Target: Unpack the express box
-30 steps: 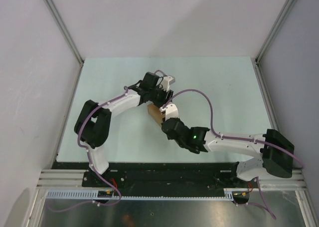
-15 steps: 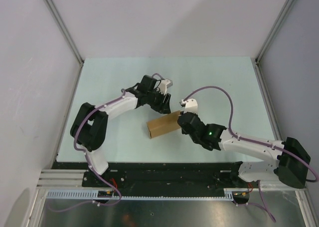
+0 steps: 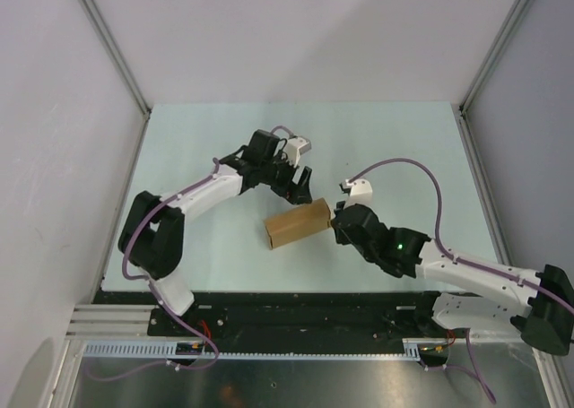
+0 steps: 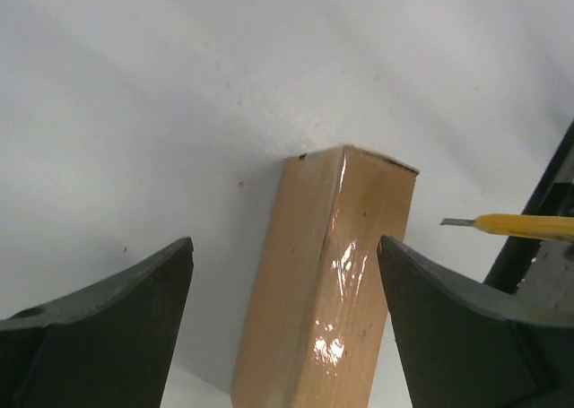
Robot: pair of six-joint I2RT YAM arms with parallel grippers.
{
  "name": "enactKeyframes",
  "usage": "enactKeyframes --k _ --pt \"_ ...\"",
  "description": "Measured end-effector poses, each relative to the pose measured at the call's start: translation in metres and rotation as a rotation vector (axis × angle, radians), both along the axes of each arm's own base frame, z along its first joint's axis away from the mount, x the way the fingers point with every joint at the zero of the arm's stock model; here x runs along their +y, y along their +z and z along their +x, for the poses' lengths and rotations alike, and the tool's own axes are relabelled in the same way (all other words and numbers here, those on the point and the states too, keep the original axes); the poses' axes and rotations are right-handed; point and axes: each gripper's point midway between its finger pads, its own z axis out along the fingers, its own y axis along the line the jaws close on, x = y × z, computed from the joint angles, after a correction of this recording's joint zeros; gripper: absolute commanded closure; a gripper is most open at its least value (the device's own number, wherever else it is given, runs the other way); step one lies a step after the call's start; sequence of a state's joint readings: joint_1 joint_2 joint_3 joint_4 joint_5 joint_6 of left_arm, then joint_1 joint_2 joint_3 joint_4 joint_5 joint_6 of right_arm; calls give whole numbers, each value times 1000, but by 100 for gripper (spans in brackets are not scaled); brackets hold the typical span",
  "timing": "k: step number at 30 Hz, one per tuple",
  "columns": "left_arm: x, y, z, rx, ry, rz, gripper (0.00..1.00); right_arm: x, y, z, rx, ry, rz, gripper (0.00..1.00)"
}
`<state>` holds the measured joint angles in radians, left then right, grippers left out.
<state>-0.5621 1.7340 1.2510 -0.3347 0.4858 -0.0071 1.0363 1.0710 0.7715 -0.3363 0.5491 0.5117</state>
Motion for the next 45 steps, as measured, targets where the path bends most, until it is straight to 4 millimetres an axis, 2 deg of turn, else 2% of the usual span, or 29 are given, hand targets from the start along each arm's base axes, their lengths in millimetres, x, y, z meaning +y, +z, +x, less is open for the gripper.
enactKeyframes --k 5,9,19,23,25,26,28,34,38,45 --pt "-5 29 -9 -63 -71 -55 4 -12 2 -4 7 -29 29 100" --pt "-8 37 -22 -91 -133 -78 4 -22 9 -2 2 -54 49 100" --pt "-21 -12 -60 -77 -225 62 5 -47 30 10 -29 -126 128 100" --pt "-23 -25 -67 -139 -252 148 13 -55 27 11 -22 -144 147 100" --pt "-22 -30 -67 -166 -257 184 17 -59 25 12 -19 -157 152 100" --pt "-21 -32 -67 -180 -261 202 22 -60 23 12 -17 -158 157 100" --pt "-18 -38 -64 -199 -258 239 24 -61 21 12 -10 -160 166 100" --pt "-1 -57 -53 -250 -256 348 38 -61 16 11 4 -148 184 100" --pt "6 -63 -50 -291 -277 386 53 -59 17 10 0 -132 206 100" --pt "15 -61 -45 -435 -327 423 56 -61 14 15 -16 -140 240 100"
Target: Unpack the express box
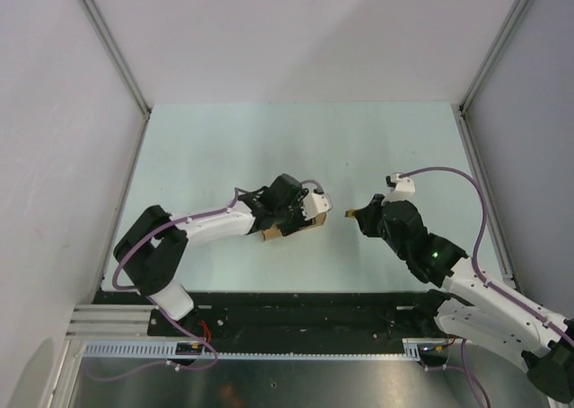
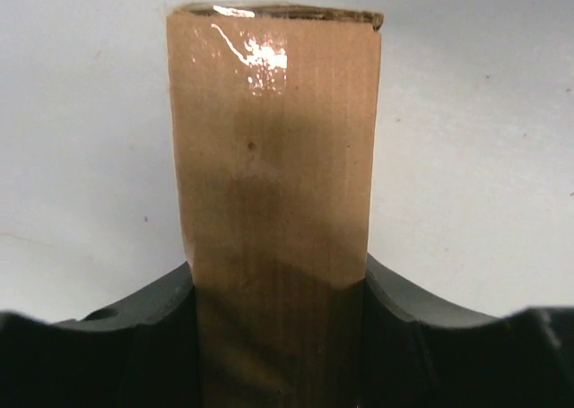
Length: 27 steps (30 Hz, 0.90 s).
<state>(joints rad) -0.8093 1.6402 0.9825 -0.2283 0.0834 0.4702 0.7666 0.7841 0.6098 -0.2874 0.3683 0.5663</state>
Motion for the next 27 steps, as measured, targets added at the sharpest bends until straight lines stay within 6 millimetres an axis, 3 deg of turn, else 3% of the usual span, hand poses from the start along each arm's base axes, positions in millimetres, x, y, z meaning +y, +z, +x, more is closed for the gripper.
enactKeyframes --k 11,17,27 --pt "7 1 7 -135 -84 19 58 18 -6 11 -95 62 78 100" --pt "6 1 8 -148 -89 11 59 34 1 20 -141 98 122 100" --pt "5 1 5 -141 -98 4 59 44 10 29 -195 112 138 100"
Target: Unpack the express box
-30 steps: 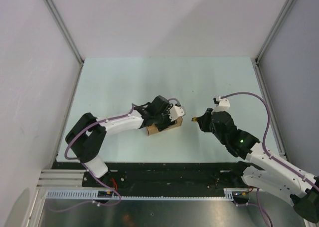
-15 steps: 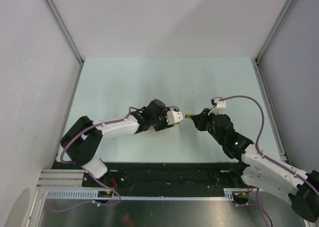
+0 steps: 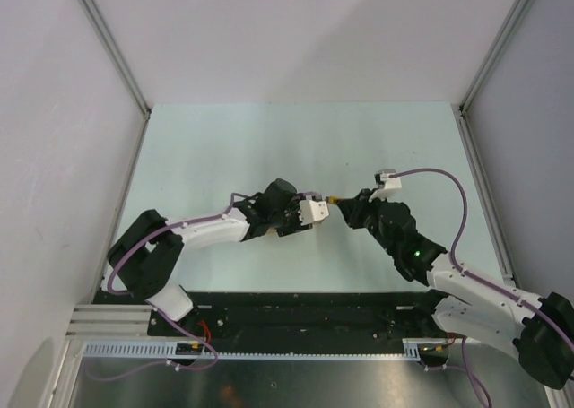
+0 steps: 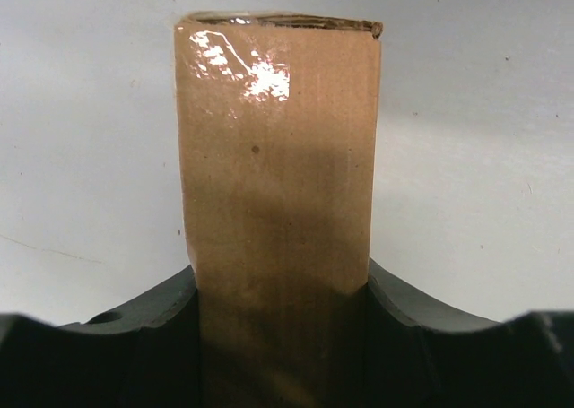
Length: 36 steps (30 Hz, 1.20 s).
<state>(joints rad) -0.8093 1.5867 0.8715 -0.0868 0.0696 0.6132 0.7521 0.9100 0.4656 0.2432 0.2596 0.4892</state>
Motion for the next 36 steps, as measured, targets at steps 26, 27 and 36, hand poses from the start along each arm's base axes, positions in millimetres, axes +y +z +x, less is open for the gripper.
enactKeyframes --k 26,27,36 --pt "-1 -1 -4 10 -17 -6 60 8 -13 2 -11 6 -68 100" --pt "-1 -1 -4 10 -17 -6 60 8 -13 2 -12 5 -69 100" --pt "-1 0 -4 10 -16 -7 60 10 -21 3 1 10 -89 100"
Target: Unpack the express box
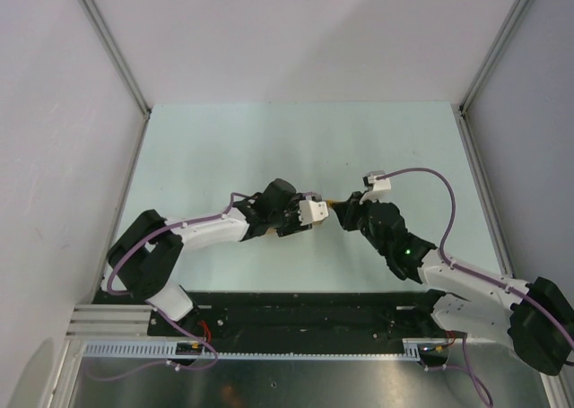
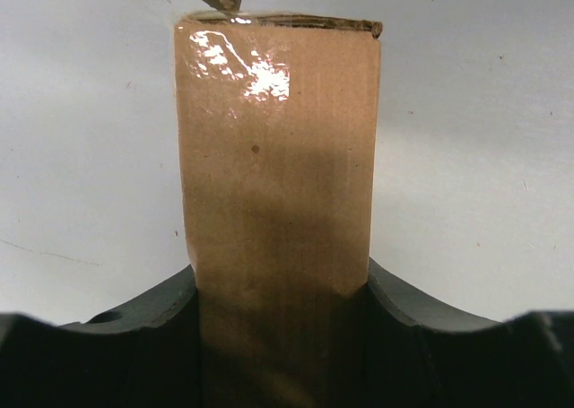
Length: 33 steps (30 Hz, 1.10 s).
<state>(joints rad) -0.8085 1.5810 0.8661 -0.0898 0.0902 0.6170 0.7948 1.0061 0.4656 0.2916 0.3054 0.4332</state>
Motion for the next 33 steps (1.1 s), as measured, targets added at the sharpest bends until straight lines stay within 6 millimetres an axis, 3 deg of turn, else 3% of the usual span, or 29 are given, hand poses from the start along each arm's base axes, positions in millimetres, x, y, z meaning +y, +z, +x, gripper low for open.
enactKeyframes --k 14,33 --pt "0 0 0 1 0 0 61 -1 12 -1 -28 0 27 100" --pt "0 0 0 5 4 -3 61 3 3 2 -13 -1 14 100"
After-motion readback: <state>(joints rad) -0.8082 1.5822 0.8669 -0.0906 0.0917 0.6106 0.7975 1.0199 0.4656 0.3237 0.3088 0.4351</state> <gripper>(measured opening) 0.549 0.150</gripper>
